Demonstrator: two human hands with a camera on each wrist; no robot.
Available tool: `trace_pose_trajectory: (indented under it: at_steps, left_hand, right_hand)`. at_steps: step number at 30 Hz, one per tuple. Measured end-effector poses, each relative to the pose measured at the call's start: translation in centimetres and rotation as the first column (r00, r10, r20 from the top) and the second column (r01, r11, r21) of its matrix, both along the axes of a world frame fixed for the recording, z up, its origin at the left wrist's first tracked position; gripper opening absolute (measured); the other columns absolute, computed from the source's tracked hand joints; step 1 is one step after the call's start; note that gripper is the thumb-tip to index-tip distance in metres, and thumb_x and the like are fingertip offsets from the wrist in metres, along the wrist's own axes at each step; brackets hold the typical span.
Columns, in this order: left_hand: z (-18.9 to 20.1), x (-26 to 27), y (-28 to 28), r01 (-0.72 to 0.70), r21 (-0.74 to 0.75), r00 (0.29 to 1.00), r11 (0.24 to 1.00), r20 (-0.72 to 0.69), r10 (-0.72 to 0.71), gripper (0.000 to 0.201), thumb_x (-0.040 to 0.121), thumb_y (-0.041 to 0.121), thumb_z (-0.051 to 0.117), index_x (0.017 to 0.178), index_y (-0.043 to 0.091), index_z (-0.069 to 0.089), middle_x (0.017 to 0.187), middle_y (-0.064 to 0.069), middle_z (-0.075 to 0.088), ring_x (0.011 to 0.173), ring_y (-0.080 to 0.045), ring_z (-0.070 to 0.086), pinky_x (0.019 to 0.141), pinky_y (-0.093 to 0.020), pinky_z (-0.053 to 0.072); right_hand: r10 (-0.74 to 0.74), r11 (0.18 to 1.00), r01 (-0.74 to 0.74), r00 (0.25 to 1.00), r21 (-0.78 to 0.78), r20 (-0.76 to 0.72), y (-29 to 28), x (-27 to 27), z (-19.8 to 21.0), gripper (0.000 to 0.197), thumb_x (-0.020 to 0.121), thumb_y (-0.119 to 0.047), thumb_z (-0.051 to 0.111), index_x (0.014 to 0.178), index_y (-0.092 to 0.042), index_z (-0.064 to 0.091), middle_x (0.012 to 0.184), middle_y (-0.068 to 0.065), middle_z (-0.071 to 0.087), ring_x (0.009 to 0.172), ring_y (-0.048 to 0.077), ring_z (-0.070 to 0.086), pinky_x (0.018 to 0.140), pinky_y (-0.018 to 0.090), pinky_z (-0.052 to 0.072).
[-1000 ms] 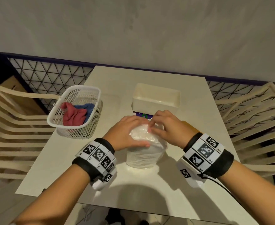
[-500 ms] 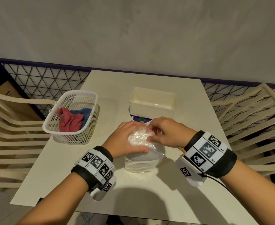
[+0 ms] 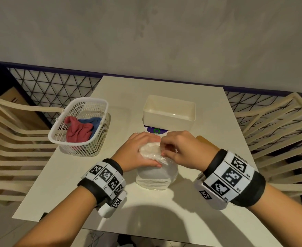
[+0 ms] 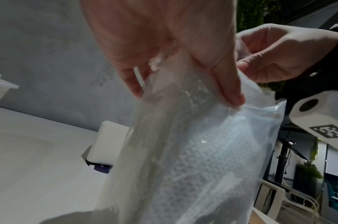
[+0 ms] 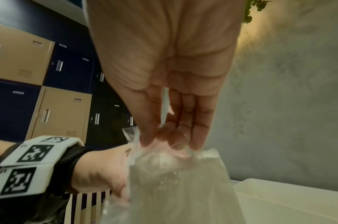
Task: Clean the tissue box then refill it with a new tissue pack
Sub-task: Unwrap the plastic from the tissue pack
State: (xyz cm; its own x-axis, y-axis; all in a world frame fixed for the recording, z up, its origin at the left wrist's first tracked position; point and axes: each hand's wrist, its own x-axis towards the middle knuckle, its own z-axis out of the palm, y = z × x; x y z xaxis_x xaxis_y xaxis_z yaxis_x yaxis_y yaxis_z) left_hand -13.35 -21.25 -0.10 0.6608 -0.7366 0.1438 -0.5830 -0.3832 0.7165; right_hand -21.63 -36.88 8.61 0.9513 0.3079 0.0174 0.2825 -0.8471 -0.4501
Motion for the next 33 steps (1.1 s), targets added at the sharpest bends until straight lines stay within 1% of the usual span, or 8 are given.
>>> trace_pose_trajectory:
  at_steps: [5, 8, 13, 16, 20, 24, 29, 33]
  left_hand:
    - [0.3, -0.2, -0.2, -0.034, 0.029, 0.999, 0.999, 0.005, 0.034, 0.073, 0.049, 0.062, 0.067, 0.116, 0.04, 0.05, 0.112, 0.031, 0.044, 0.111, -0.002, 0.041, 0.095, -0.003, 0.022]
    - [0.6, -0.4, -0.4, -0.07, 0.076, 0.997, 0.995, -0.021, 0.072, 0.085, 0.046, 0.065, 0.065, 0.123, 0.03, 0.051, 0.114, 0.02, 0.045, 0.112, -0.006, 0.04, 0.096, -0.017, 0.028]
    - [0.8, -0.8, -0.6, -0.095, 0.11, 0.993, 0.989, -0.052, 0.102, 0.086, 0.045, 0.066, 0.067, 0.122, 0.032, 0.051, 0.118, 0.019, 0.046, 0.119, -0.01, 0.042, 0.104, -0.028, 0.032]
    - [0.8, -1.0, -0.4, -0.106, 0.127, 0.993, 0.986, -0.046, 0.113, 0.086, 0.045, 0.068, 0.065, 0.123, 0.034, 0.049, 0.122, 0.019, 0.045, 0.12, -0.009, 0.041, 0.106, -0.03, 0.031]
    - [0.9, -1.4, -0.3, -0.114, 0.103, 0.992, 0.988, -0.049, 0.119, 0.073, 0.047, 0.065, 0.066, 0.114, 0.043, 0.046, 0.12, 0.02, 0.046, 0.118, -0.007, 0.042, 0.105, -0.029, 0.031]
    - [1.1, -1.4, -0.5, -0.13, 0.12, 0.99, 0.984, -0.04, 0.136, 0.079, 0.048, 0.064, 0.066, 0.12, 0.039, 0.048, 0.119, 0.02, 0.046, 0.118, -0.008, 0.041, 0.105, -0.03, 0.032]
    - [1.4, -1.4, -0.8, -0.141, 0.129, 0.989, 0.982, -0.016, 0.144, 0.079, 0.048, 0.065, 0.063, 0.121, 0.035, 0.051, 0.118, 0.02, 0.045, 0.12, -0.011, 0.04, 0.103, -0.03, 0.032]
    - [1.4, -1.7, -1.2, -0.148, 0.137, 0.989, 0.98, 0.009, 0.148, 0.083, 0.046, 0.067, 0.063, 0.121, 0.033, 0.052, 0.118, 0.02, 0.044, 0.122, -0.015, 0.042, 0.107, -0.039, 0.034]
  right_hand:
    - [-0.109, 0.985, 0.124, 0.986, 0.117, -0.128, -1.6, 0.7, 0.3, 0.019, 0.08, -0.013, 0.067, 0.099, -0.011, 0.069, 0.088, 0.002, 0.066, 0.079, 0.008, 0.059, 0.079, 0.02, 0.047]
    - [-0.167, 0.971, 0.189, 0.974, 0.144, -0.15, -2.9, 0.9, -0.1, 0.041, 0.079, -0.006, 0.066, 0.119, -0.009, 0.059, 0.116, 0.009, 0.058, 0.1, 0.023, 0.059, 0.096, 0.034, 0.045]
    - [-0.207, 0.977, 0.211, 0.97, 0.018, -0.127, -4.2, 0.6, -1.5, 0.033, 0.085, -0.014, 0.061, 0.118, -0.015, 0.06, 0.123, 0.003, 0.044, 0.117, 0.02, 0.037, 0.104, 0.029, 0.031]
    - [-0.178, 0.984, 0.172, 0.975, -0.055, -0.133, -4.9, 0.9, -1.6, 0.025, 0.087, -0.025, 0.06, 0.111, -0.019, 0.063, 0.118, 0.0, 0.048, 0.115, 0.019, 0.034, 0.102, 0.032, 0.03]
    - [-0.092, 0.989, 0.104, 0.989, 0.102, -0.112, -5.2, 1.2, -1.8, 0.011, 0.084, -0.019, 0.064, 0.091, -0.012, 0.068, 0.097, -0.002, 0.051, 0.092, 0.014, 0.044, 0.07, 0.005, 0.03]
    - [-0.044, 0.992, 0.055, 0.994, 0.111, -0.103, -5.3, 1.0, -1.9, 0.008, 0.086, -0.011, 0.06, 0.082, -0.017, 0.057, 0.097, -0.002, 0.048, 0.084, 0.007, 0.043, 0.07, -0.001, 0.03]
    - [-0.03, 0.976, 0.067, 0.984, 0.205, -0.177, -5.0, 0.1, -0.8, 0.023, 0.088, -0.007, 0.055, 0.074, -0.025, 0.052, 0.085, -0.003, 0.057, 0.084, 0.015, 0.052, 0.085, 0.028, 0.042]
    - [0.003, 0.982, 0.047, 0.964, 0.181, -0.267, -4.4, -1.3, 1.0, 0.02, 0.085, -0.007, 0.056, 0.073, -0.023, 0.055, 0.071, -0.003, 0.061, 0.074, 0.015, 0.057, 0.077, 0.029, 0.048]
